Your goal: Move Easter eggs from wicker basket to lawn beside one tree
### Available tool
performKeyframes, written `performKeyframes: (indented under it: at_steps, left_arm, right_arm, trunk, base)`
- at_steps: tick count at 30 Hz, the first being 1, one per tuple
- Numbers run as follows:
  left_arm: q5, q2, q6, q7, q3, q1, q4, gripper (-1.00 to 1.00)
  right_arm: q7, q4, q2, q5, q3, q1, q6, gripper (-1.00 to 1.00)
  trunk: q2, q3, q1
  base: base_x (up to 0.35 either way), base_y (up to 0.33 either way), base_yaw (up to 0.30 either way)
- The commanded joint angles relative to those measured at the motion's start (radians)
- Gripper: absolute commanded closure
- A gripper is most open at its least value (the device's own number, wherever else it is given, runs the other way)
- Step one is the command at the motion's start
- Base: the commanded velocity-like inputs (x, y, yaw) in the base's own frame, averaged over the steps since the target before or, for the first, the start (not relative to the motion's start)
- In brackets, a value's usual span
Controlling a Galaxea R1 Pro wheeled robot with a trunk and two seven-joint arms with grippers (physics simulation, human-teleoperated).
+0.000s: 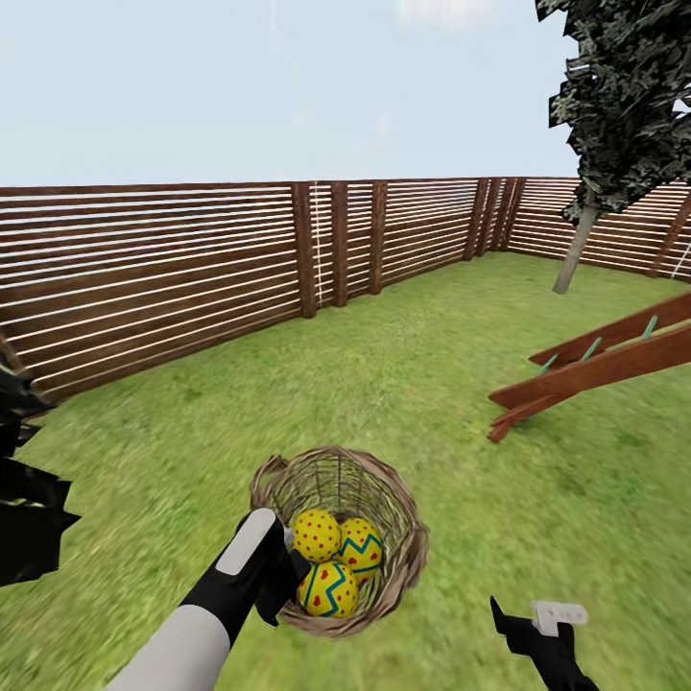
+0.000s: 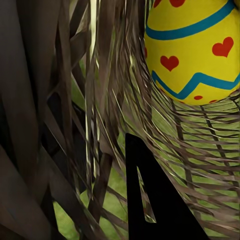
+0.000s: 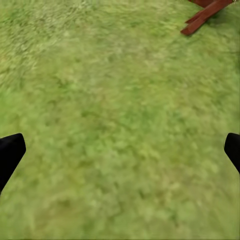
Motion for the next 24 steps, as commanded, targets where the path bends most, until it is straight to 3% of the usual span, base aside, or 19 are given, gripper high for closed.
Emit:
performKeyframes:
  at_steps: [1,24]
  left_arm:
    - [0.004,0.0,0.003,0.006,-0.001,-0.001,-0.001,1.0]
    - [0.002,0.0,0.0,-0.005,-0.002,-0.001,0.008,1.0]
  right_arm:
    - [0.007,0.001,0.001,0.005,-0.004,-0.001,-0.003,-1.0]
    - [0.007,0.004,0.001,0.005,-0.003,-0.001,-0.003,-1.0]
  trunk:
    - [-0.002,-0.002,0.001]
    - [-0.002,-0.002,0.001]
  base:
    - [0.335,0.0,0.0]
    - [0.327,0.0,0.0]
